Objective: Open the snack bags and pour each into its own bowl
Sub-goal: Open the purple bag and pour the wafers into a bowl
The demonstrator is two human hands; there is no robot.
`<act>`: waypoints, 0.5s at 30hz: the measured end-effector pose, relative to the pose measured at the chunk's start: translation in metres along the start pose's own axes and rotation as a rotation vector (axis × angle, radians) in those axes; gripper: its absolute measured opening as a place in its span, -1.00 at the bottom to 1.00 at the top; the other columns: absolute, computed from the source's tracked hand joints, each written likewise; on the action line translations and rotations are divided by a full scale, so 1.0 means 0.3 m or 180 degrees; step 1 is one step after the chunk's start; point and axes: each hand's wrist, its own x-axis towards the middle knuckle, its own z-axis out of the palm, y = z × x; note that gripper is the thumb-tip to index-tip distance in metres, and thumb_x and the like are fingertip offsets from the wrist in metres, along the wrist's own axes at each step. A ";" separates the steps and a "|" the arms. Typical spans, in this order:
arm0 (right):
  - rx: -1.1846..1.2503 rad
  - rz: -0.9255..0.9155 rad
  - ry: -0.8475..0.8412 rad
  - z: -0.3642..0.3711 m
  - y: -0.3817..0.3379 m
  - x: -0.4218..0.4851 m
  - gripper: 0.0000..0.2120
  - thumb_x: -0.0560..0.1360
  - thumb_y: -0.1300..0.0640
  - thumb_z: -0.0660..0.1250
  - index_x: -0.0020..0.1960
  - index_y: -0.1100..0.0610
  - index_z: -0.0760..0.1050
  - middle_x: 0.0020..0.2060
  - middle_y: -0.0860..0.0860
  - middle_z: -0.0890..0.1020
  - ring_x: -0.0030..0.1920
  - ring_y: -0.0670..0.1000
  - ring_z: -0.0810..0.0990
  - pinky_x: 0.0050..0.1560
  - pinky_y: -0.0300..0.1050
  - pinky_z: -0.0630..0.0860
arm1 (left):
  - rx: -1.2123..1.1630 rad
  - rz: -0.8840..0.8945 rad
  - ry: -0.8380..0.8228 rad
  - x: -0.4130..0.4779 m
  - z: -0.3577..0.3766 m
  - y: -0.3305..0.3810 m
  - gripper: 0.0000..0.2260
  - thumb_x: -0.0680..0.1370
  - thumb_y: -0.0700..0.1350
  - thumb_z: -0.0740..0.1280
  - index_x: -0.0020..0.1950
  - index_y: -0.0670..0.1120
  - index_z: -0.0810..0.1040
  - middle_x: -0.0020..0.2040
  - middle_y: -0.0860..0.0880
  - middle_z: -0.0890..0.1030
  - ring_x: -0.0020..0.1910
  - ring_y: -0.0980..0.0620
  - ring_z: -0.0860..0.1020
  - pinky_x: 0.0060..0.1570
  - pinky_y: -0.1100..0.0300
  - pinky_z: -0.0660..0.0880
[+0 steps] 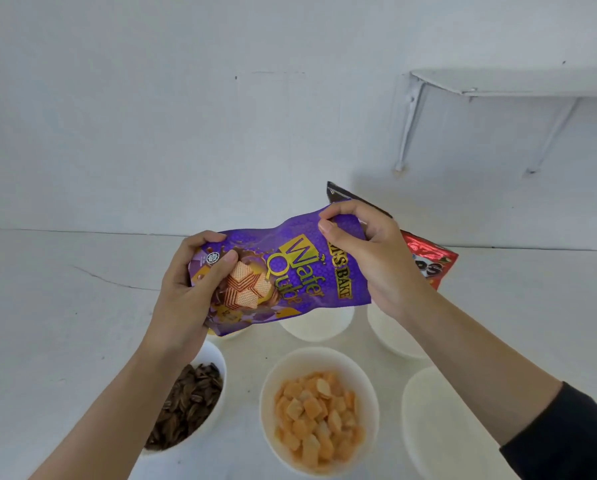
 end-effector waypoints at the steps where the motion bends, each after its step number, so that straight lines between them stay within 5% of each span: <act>1: 0.0041 0.0043 0.0010 -0.027 -0.002 -0.018 -0.95 0.53 0.25 0.43 -0.04 0.13 0.60 -0.24 0.13 0.69 -0.24 0.13 0.67 -0.12 0.14 0.64 | 0.0057 -0.0013 -0.0012 -0.014 0.021 -0.008 -0.76 0.49 -0.17 0.40 0.14 -0.03 0.52 -0.03 -0.03 0.67 -0.11 -0.02 0.69 -0.24 0.07 0.68; 12: -0.0069 -0.0031 0.0120 -0.199 -0.011 -0.134 -0.85 0.51 0.33 0.42 -0.13 0.10 0.59 -0.26 0.08 0.68 -0.24 0.08 0.67 -0.21 -0.07 0.60 | 0.0597 -0.0155 -0.0575 -0.108 0.122 -0.021 -0.77 0.51 -0.09 0.39 0.16 0.07 0.52 0.01 -0.04 0.67 -0.08 -0.06 0.70 -0.20 0.02 0.68; 15: -0.0289 -0.0146 0.0174 -0.226 -0.017 -0.157 -0.88 0.48 0.28 0.47 -0.14 0.07 0.63 -0.24 0.05 0.71 -0.21 0.06 0.72 -0.22 -0.10 0.62 | 0.0714 -0.0179 -0.0712 -0.123 0.134 -0.017 -0.64 0.45 0.08 0.49 0.18 0.07 0.50 0.02 -0.06 0.66 -0.08 -0.10 0.71 -0.21 -0.02 0.68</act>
